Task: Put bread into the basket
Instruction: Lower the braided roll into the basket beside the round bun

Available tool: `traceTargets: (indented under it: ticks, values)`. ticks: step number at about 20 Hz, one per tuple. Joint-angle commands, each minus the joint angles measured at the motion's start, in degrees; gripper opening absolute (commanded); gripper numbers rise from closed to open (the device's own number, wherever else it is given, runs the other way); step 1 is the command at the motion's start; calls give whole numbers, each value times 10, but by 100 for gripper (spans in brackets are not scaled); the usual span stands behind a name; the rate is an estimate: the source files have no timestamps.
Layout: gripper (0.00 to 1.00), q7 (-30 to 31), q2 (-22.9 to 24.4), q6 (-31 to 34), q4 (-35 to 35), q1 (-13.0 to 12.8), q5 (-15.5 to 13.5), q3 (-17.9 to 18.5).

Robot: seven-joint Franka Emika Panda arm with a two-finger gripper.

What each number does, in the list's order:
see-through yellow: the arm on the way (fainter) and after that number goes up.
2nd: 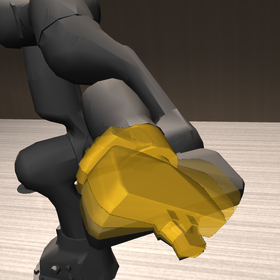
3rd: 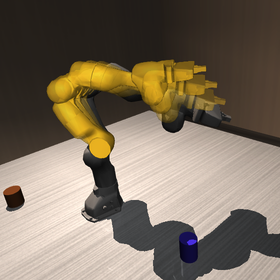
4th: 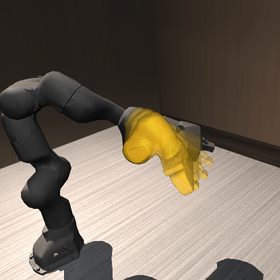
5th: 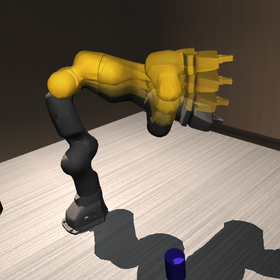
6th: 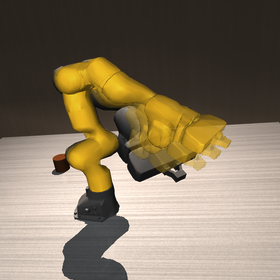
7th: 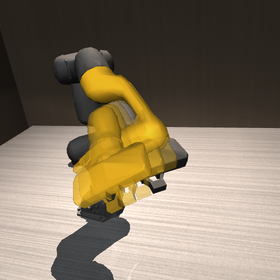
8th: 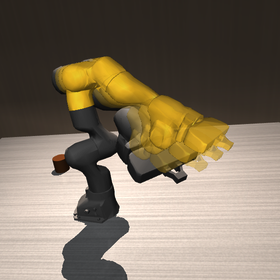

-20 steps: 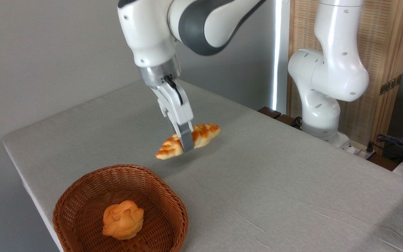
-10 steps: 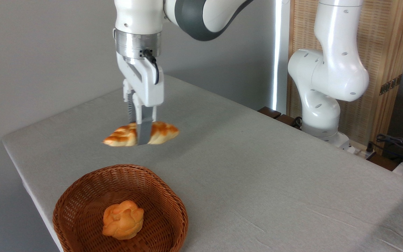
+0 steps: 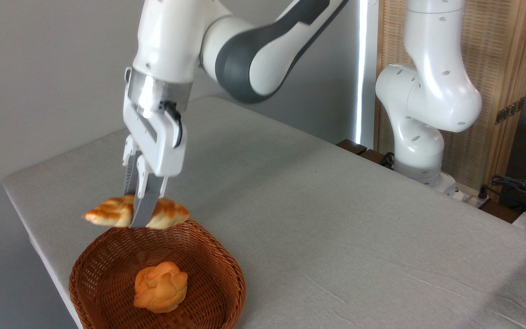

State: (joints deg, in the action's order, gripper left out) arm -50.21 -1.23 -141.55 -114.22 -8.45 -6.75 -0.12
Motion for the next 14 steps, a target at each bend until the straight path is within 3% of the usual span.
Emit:
traceTargets:
  ticks: [1, 3, 5, 14]
  values:
    - [74, -2, -30, -45, 5, -2, -12, 5]
    - [86, -2, -37, -47, 5, -2, -11, 5]
    - [91, -2, -42, -47, 6, -2, -11, 5]
    - [97, -2, -55, -51, 8, -1, -10, 5]
